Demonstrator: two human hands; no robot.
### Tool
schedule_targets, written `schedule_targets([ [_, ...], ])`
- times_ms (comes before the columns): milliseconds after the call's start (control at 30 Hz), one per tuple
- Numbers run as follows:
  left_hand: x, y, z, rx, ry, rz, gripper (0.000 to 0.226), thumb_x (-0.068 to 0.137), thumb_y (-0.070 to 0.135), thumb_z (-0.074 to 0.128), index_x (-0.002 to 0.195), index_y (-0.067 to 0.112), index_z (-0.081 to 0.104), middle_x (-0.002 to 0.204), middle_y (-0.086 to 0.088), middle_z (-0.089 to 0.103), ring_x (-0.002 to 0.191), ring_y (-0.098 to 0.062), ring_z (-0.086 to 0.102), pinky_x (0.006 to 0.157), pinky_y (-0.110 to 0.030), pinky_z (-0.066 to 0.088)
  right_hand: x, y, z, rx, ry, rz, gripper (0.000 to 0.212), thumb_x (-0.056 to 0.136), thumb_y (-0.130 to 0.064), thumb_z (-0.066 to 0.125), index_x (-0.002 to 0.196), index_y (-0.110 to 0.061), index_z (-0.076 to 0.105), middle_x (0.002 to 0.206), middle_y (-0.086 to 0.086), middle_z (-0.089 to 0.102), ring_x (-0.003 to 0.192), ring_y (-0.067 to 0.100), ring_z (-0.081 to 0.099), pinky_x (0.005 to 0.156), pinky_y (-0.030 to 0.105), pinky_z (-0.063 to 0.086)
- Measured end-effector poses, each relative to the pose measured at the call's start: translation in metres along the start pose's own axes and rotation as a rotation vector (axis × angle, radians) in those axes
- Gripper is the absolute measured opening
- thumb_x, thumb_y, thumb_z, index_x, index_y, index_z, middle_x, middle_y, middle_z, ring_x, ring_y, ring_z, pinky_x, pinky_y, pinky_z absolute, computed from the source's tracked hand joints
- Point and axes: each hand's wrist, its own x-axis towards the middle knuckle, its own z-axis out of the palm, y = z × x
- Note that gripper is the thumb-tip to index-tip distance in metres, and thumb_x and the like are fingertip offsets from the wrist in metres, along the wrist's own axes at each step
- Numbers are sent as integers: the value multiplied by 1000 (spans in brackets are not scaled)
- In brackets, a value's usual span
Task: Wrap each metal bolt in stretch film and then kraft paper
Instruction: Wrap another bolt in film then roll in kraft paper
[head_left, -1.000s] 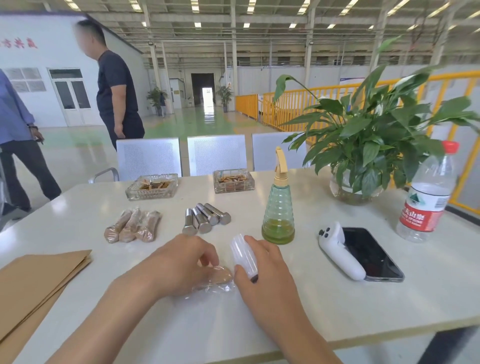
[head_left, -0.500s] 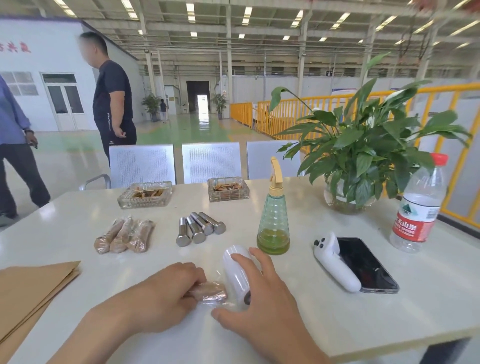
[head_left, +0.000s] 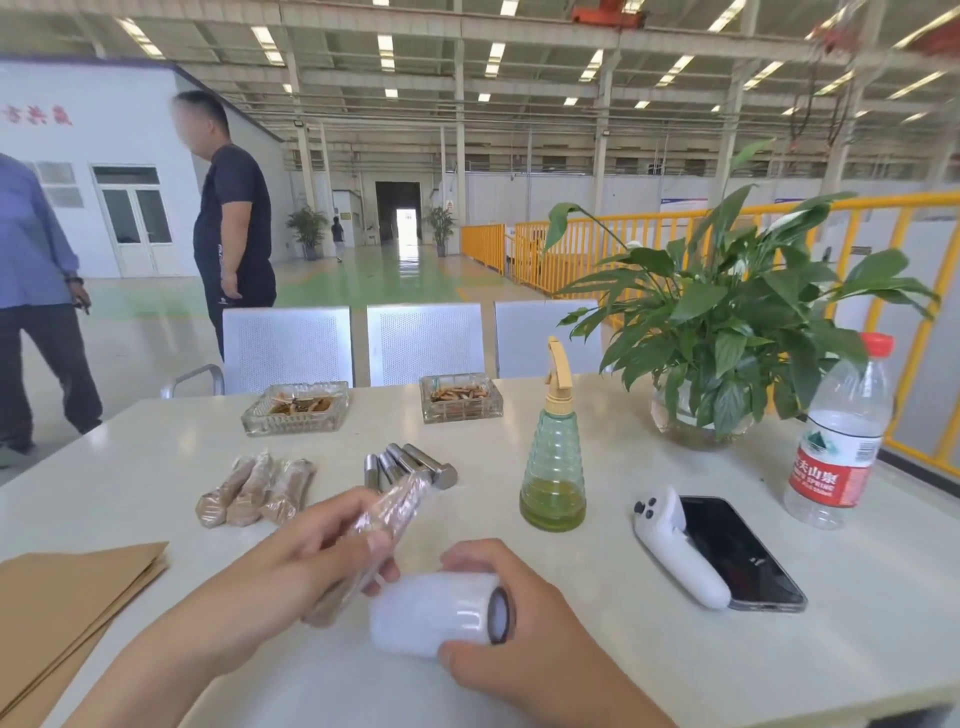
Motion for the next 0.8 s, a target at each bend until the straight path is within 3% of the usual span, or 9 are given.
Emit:
schedule_targets([
  [100,11,-10,3,-6,191,-41,12,103,34,58,93,28,62,79,-3,67,70,-20,66,60,-22,43,4,-7,-1,324,-69,53,52,67,-28,83,117,-27,66,108,1,71,98,16,68,86,30,54],
  [200,16,-23,12,-53,277,-51,15,100,35,63,93,23,61,73,1,55,61,-19,55,56,-27,43,11,-13,2,660,-137,84,53,78,-23,80,128,-9,66,131,20,68,122,34,65,107,48,50],
  [300,21,-31,19,-163,294,-67,34,86,42,63,101,12,58,88,0,74,71,-22,61,65,-32,44,21,-13,9,820,-220,82,60,88,-19,73,142,-2,55,144,24,58,137,41,53,117,60,38],
  [433,34,-40,22,-296,355,-80,34,90,25,70,114,5,57,88,-17,70,76,-26,56,70,-38,39,28,-7,13,940,-200,89,65,83,-22,82,140,-1,57,143,27,58,136,41,54,117,60,36],
  [500,39,-44,23,-233,361,-66,30,89,26,67,111,7,63,88,-24,68,77,-23,57,72,-39,40,30,-5,13,983,-180,100,65,81,-24,84,137,-2,60,141,25,60,133,39,57,116,57,41],
  [633,49,-51,24,-58,359,-65,16,91,25,62,93,11,68,75,-4,69,69,-17,59,71,-36,44,31,-3,14,939,-144,132,68,80,-28,81,139,-4,58,137,23,64,130,37,60,110,53,48],
  [700,50,-54,24,-53,365,-66,7,93,18,64,97,17,70,80,-6,74,70,-18,64,70,-34,48,32,-1,14,918,-121,143,71,77,-32,81,139,-5,58,138,22,64,132,39,58,116,59,39],
  [800,51,-54,27,-98,343,-57,13,94,12,63,105,19,67,85,-10,73,74,-26,66,70,-35,50,33,0,13,944,-107,133,75,76,-35,81,141,-6,58,141,23,61,136,39,54,119,61,33],
])
